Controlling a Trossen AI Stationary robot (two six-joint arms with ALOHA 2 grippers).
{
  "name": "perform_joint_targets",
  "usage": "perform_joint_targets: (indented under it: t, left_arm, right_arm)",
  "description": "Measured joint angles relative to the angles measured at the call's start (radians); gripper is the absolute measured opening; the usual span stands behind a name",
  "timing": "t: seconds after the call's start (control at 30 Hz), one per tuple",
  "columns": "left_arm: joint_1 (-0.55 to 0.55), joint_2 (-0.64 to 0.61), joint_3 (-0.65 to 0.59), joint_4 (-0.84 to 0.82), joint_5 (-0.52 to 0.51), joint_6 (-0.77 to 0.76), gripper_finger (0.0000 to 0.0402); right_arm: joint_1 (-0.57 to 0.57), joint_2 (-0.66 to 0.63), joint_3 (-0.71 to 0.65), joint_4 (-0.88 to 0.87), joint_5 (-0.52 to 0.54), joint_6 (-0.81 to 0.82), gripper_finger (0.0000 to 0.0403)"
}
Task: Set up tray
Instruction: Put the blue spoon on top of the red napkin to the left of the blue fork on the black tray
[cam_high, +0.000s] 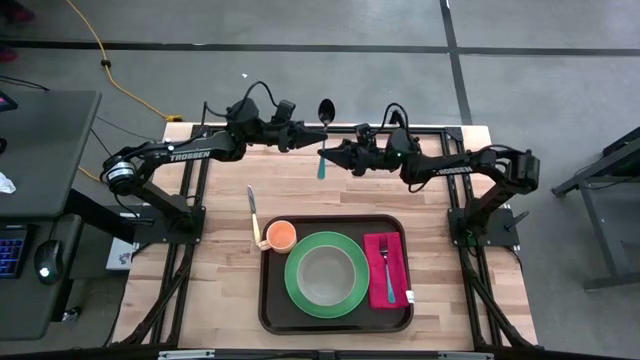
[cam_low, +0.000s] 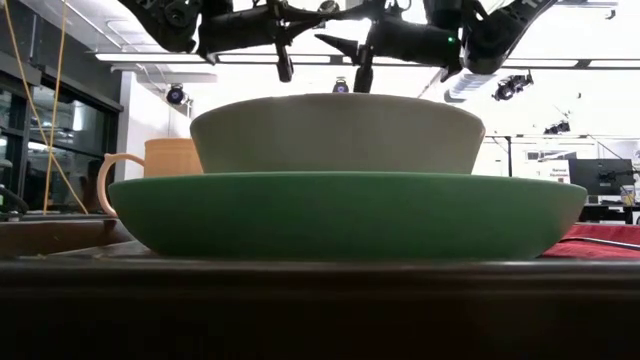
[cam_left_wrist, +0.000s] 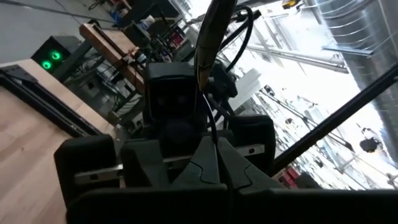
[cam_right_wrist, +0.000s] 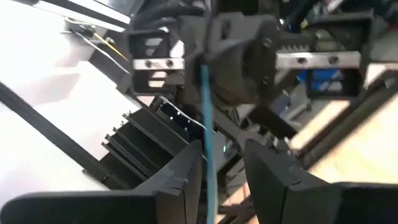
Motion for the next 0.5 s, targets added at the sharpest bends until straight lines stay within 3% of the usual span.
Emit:
perform_joint_targets:
  t: [0.5]
  left_arm:
    - [0.0, 0.0, 0.0, -0.057, 0.025, 0.004, 0.001]
  right_arm:
    - [-0.013, 0.0, 0.0, -0.057, -0.066, 0.038, 0.0098]
